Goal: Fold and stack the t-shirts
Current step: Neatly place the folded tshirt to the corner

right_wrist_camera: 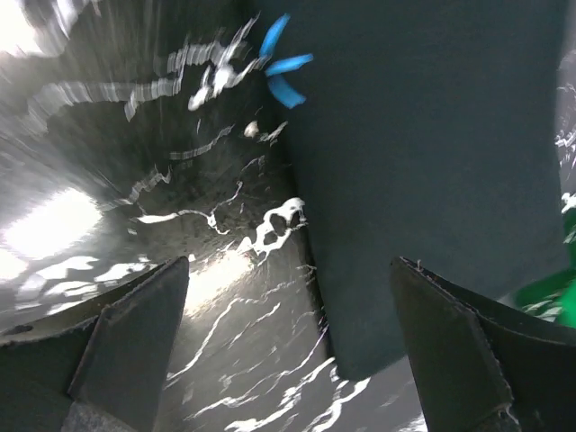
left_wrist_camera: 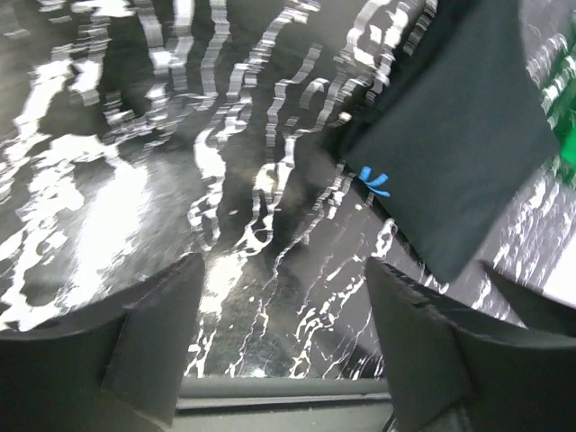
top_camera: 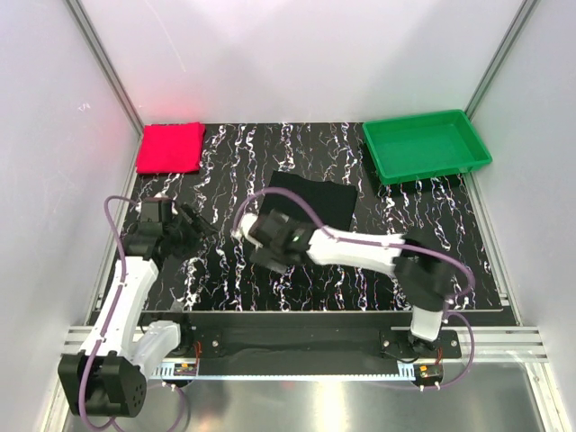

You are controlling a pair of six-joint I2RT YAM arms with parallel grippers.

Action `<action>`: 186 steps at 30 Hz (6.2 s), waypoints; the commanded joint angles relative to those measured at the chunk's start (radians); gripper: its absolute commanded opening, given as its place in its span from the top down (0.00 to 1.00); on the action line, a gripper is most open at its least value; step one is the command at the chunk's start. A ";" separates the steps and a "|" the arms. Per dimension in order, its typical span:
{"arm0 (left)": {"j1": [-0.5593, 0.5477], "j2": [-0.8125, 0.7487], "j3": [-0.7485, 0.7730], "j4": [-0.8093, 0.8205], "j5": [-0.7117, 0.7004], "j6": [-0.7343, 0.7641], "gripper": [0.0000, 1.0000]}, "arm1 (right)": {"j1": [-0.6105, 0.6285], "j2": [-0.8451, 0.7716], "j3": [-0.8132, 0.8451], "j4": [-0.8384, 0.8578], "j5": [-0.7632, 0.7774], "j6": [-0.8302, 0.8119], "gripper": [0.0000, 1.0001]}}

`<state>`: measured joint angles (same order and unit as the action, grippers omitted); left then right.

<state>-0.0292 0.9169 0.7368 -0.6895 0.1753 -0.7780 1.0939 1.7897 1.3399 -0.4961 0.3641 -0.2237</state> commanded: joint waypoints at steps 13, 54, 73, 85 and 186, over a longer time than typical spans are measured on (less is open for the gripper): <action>0.127 0.033 0.145 -0.222 -0.097 -0.121 0.18 | 0.043 0.253 0.022 0.159 0.176 -0.293 0.27; 0.072 0.496 -0.034 0.783 0.510 -0.305 0.01 | -0.060 -0.096 -0.169 0.220 -0.004 -0.411 1.00; -0.241 0.927 0.137 0.961 0.359 -0.463 0.01 | -0.123 -0.226 -0.194 0.220 -0.086 -0.381 1.00; -0.241 1.136 0.257 1.136 0.415 -0.505 0.42 | -0.131 -0.291 -0.222 0.222 -0.082 -0.289 0.88; 0.204 1.490 1.826 0.264 0.061 0.841 1.00 | -0.402 -0.429 -0.153 -0.065 -0.036 -0.005 0.00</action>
<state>0.1577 2.4001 2.4863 -0.5510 0.1822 0.0765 0.7055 1.3510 1.1408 -0.5896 0.3450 -0.2451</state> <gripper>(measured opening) 0.097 0.994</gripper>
